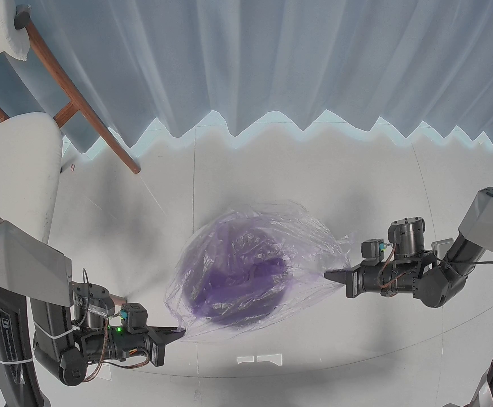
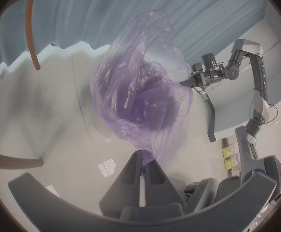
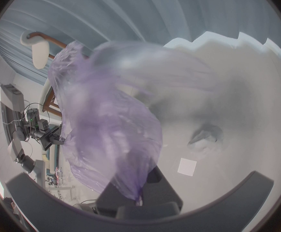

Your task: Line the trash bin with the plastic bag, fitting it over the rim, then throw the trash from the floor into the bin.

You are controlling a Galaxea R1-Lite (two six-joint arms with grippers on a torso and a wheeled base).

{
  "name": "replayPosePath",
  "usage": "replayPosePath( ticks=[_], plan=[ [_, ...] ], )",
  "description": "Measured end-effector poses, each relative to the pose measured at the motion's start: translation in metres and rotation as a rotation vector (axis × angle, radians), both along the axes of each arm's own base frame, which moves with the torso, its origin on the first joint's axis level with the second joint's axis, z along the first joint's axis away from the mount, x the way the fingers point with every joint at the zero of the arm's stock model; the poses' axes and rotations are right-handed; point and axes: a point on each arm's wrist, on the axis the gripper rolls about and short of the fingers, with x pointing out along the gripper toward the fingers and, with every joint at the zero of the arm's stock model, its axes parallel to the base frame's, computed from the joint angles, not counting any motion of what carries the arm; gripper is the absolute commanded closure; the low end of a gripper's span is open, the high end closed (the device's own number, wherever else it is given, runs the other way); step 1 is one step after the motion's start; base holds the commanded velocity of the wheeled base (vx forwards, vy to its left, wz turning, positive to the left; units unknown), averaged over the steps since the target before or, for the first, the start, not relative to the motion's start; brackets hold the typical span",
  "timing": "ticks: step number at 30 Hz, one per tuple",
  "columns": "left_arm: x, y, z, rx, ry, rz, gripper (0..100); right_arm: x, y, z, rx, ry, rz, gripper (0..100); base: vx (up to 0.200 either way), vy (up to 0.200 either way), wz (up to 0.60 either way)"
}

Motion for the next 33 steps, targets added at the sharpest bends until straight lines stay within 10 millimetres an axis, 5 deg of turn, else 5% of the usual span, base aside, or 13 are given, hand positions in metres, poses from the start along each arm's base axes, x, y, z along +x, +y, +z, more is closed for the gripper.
replayPosePath(
  ticks=[7,17,18,26,27,33],
  plan=[
    [-0.013,0.006,-0.01,0.048,0.074,0.024,100,-0.015,0.001,-0.011,-0.043,0.022,0.045,100,0.0,0.0,0.0],
    [-0.006,0.007,-0.024,0.095,0.092,0.081,100,-0.001,0.005,-0.02,-0.068,0.008,0.023,100,0.0,0.0,0.0],
    [-0.005,0.006,-0.025,0.099,0.09,0.089,100,0.0,0.005,-0.02,-0.067,0.006,0.019,0,0.0,0.0,0.0],
    [-0.004,0.003,-0.027,0.104,0.089,0.085,100,-0.008,0.0,-0.001,-0.014,0.026,-0.034,0,0.0,0.0,0.0],
    [-0.004,0.003,-0.027,0.104,0.089,0.082,0,-0.012,-0.002,0.004,0.001,0.037,-0.046,0,0.0,0.0,0.0],
    [-0.009,0.0,-0.026,0.101,0.099,0.061,0,-0.04,-0.01,0.031,0.075,0.087,-0.101,0,0.0,0.0,0.0]
  ],
)
